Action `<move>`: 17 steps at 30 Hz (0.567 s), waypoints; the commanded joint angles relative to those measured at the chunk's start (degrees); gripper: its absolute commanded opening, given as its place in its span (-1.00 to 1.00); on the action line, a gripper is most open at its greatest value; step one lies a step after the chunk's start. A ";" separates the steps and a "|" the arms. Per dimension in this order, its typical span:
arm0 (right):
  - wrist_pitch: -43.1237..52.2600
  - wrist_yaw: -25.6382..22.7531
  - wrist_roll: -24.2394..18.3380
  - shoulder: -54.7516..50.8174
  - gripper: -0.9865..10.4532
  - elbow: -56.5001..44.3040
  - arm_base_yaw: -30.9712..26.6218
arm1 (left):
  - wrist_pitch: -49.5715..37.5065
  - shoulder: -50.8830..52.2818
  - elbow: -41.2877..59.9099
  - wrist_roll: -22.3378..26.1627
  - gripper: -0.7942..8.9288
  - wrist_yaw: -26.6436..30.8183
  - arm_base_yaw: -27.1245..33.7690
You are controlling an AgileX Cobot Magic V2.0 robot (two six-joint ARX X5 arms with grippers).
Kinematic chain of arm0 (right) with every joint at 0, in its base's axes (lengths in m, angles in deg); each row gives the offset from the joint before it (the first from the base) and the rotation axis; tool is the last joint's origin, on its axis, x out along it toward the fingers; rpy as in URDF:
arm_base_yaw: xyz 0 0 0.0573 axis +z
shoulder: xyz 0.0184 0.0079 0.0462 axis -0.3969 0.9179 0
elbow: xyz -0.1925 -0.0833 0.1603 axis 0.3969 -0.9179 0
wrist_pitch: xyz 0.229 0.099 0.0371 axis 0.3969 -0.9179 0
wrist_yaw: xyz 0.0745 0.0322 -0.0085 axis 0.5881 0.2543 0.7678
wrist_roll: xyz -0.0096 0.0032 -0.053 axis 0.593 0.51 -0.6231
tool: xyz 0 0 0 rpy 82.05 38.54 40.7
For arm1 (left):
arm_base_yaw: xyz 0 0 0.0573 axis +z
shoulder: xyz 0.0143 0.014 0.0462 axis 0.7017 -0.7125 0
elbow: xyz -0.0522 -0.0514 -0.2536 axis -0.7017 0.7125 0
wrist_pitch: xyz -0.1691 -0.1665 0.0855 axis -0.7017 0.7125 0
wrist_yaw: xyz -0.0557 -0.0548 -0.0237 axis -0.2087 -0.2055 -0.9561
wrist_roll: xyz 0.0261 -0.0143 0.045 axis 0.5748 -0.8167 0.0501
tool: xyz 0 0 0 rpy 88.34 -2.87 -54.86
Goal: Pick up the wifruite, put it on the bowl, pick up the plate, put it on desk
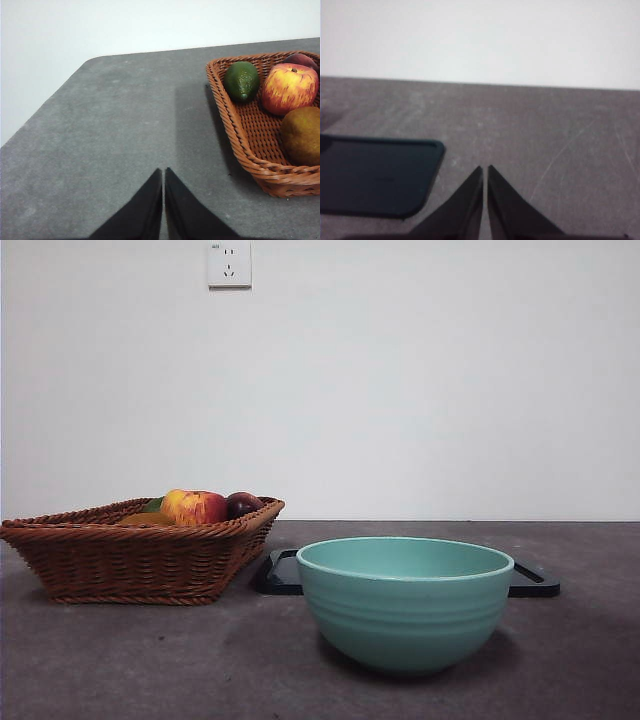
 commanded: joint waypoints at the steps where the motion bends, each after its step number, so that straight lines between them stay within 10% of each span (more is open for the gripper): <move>1: 0.79 -0.28 -0.39 -0.79 -0.82 -1.05 -0.15 | 0.39 0.13 1.18 0.26 -0.82 0.11 0.15; 17: -8.20 -1.53 0.02 -2.80 -0.82 -1.86 -0.39 | 0.37 0.13 1.18 0.26 -0.82 0.11 0.15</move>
